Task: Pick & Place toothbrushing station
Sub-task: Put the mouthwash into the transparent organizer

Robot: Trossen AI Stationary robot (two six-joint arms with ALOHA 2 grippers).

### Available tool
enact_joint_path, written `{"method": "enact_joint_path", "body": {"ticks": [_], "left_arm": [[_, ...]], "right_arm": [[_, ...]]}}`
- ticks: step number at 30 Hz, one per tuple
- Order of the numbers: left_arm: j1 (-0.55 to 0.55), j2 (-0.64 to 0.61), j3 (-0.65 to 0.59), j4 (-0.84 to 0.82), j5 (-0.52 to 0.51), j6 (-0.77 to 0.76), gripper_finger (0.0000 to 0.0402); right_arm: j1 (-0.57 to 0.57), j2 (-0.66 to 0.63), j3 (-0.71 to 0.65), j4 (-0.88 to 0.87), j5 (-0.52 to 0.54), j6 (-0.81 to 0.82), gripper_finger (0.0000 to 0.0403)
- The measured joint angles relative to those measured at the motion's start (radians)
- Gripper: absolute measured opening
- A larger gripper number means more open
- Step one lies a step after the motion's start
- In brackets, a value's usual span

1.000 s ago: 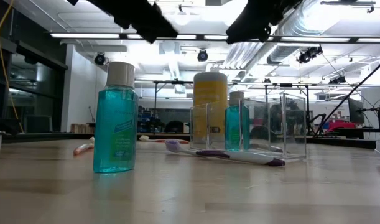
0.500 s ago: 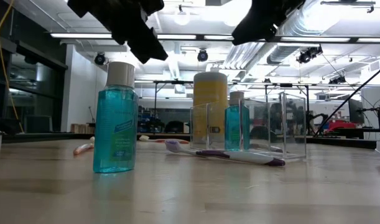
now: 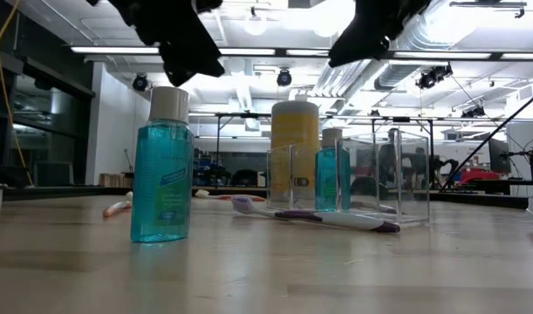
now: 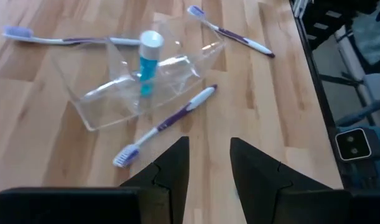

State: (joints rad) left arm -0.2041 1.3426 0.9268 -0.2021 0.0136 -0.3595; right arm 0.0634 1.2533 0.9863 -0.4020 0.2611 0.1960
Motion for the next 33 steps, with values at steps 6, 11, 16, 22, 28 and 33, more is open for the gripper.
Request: {"method": "enact_joint_path", "body": {"ticks": [6,11,16,22,28,33], "left_arm": [[-0.109,-0.001,0.015,0.001,-0.14,-0.056,0.0112],[-0.145,0.005,0.015,-0.01,-0.15,-0.141,0.0112],[-0.196,0.042,0.027,-0.014,-0.17,-0.221,0.0112],[-0.283,0.099,0.092,-0.014,-0.301,-0.268,0.0112],[-0.356,0.129,0.128,-0.102,-0.47,-0.406,0.0112],[-0.397,0.129,0.128,-0.146,-0.575,-0.537,0.0112]], "right_arm": [[-0.036,-0.01,0.0,-0.099,-0.005,0.034,0.0144],[-0.04,-0.033,0.0,-0.168,0.0,0.059,0.0144],[-0.045,-0.095,-0.055,-0.159,0.014,0.08,0.0144],[-0.047,-0.192,-0.156,-0.129,0.055,0.122,0.0144],[-0.039,-0.264,-0.242,-0.056,0.051,0.159,0.0144],[-0.015,-0.278,-0.283,-0.023,0.054,0.178,0.0144]]}}
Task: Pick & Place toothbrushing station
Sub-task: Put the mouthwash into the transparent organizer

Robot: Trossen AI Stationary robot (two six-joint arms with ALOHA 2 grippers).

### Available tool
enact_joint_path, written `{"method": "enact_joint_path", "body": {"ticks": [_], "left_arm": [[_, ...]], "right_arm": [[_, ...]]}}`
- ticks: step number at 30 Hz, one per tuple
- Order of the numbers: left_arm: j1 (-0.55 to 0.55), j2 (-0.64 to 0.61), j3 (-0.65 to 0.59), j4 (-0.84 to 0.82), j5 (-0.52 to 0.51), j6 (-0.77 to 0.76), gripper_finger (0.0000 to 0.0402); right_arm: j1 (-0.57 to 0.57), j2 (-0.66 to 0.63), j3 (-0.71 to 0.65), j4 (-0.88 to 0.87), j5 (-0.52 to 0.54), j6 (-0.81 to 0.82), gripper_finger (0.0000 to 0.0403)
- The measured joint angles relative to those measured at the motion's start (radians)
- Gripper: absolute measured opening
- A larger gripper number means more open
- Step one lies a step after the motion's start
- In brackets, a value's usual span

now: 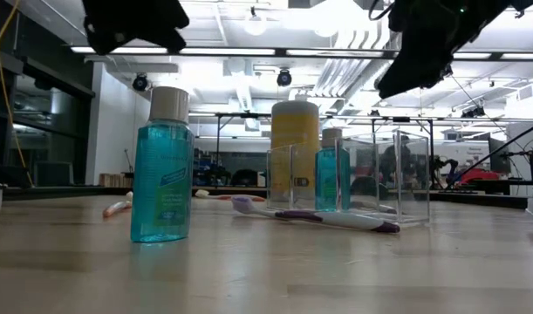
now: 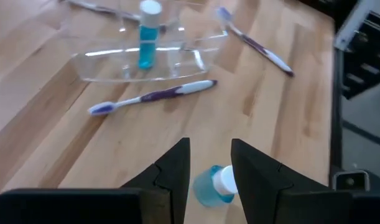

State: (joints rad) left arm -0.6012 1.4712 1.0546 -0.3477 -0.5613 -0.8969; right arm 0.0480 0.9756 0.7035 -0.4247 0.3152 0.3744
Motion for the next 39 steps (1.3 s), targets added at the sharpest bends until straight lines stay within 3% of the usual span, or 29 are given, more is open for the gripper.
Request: {"method": "enact_joint_path", "body": {"ticks": [7,20,26,32,39], "left_arm": [[-0.028,0.013,0.002,0.006,-0.048,-0.062,0.009],[-0.023,0.149,0.106,0.019,0.068,-0.046,0.0087],[-0.026,0.149,0.107,-0.009,0.052,0.017,0.0087],[-0.022,0.149,0.107,-0.1,-0.007,-0.034,0.0087],[-0.028,0.148,0.107,-0.081,-0.009,-0.044,0.0087]], "right_arm": [[0.012,0.0,-0.016,0.018,0.0,-0.007,0.0144],[0.011,0.0,-0.016,-0.051,0.001,-0.034,0.0144],[0.011,0.0,-0.016,-0.061,-0.012,-0.037,0.0144],[0.011,0.0,-0.016,-0.067,-0.064,-0.038,0.0144],[0.011,0.0,-0.016,-0.067,-0.088,-0.056,0.0144]]}}
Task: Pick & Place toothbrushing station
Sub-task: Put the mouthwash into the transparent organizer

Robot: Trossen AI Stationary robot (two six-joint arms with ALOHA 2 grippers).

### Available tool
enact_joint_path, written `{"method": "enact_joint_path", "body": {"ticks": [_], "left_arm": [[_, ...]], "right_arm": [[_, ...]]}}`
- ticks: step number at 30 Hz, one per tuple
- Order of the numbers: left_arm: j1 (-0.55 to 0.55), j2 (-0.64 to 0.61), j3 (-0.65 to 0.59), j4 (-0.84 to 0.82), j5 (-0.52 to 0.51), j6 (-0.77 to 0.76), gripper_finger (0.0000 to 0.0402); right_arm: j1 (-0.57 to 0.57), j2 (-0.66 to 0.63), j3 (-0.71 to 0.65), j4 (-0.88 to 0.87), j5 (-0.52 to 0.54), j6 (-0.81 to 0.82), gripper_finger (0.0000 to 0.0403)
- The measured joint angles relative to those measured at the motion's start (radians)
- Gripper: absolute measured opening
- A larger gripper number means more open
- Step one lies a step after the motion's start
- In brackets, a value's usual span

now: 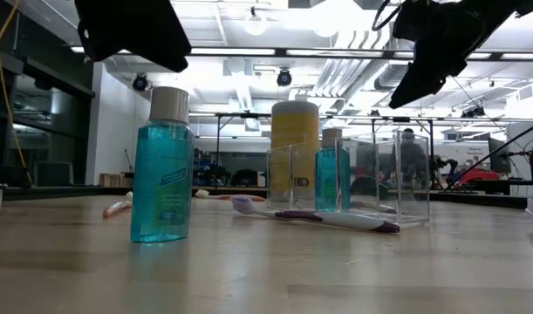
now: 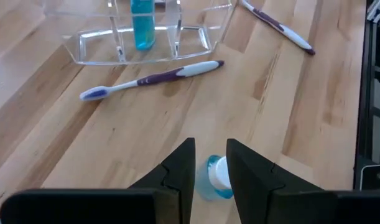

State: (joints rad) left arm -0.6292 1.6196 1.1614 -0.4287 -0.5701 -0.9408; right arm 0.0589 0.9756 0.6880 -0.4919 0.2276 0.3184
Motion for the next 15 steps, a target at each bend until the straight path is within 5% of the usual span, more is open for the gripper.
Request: {"method": "enact_joint_path", "body": {"ticks": [15], "left_arm": [[-0.035,0.0,0.0,0.152,-0.049,0.108,0.0088]], "right_arm": [[0.0,0.0,0.0,0.001,-0.047,-0.009,0.0144]]}}
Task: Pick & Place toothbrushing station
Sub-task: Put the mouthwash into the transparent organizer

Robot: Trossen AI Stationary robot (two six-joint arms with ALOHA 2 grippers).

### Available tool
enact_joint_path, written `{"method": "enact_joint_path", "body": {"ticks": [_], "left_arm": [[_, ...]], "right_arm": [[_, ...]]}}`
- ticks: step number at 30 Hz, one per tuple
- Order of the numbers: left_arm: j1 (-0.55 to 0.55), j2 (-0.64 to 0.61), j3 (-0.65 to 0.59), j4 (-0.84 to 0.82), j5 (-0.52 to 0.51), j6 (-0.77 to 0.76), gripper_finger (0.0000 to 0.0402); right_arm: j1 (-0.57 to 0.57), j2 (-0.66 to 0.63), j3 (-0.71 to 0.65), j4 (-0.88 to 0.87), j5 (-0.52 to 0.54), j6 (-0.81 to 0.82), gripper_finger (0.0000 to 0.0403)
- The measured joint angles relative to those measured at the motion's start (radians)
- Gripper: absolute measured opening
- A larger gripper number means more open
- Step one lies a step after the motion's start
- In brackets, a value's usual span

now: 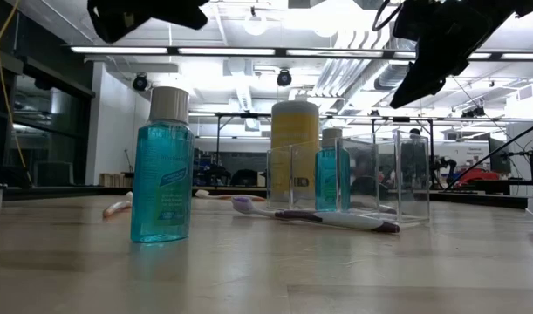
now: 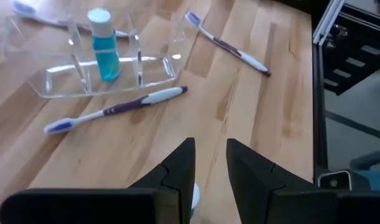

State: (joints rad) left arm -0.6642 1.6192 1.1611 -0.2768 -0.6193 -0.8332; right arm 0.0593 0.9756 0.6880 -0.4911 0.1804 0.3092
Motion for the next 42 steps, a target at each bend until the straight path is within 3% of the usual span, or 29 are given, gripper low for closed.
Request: {"method": "enact_joint_path", "body": {"ticks": [8,18,23,26,32,42], "left_arm": [[-0.057,0.015,0.0,0.032,-0.138,-0.034,0.0114],[-0.091,0.189,0.076,0.176,-0.189,0.02,0.012],[-0.121,0.206,0.105,0.161,-0.329,0.1,0.012],[-0.149,0.188,0.106,0.083,-0.412,0.055,0.012],[-0.169,0.195,0.105,-0.113,-0.401,-0.238,0.012],[-0.146,0.195,0.105,-0.194,-0.346,-0.303,0.012]], "right_arm": [[0.0,0.0,0.0,0.0,-0.001,0.0,0.0144],[0.0,0.0,0.0,-0.008,-0.001,-0.007,0.0144],[0.0,0.0,0.0,-0.008,-0.002,-0.018,0.0144],[0.0,0.0,0.0,-0.009,-0.008,-0.018,0.0144],[0.0,0.0,0.0,-0.017,-0.008,-0.018,0.0144],[0.0,0.0,0.0,-0.021,-0.008,-0.015,0.0144]]}}
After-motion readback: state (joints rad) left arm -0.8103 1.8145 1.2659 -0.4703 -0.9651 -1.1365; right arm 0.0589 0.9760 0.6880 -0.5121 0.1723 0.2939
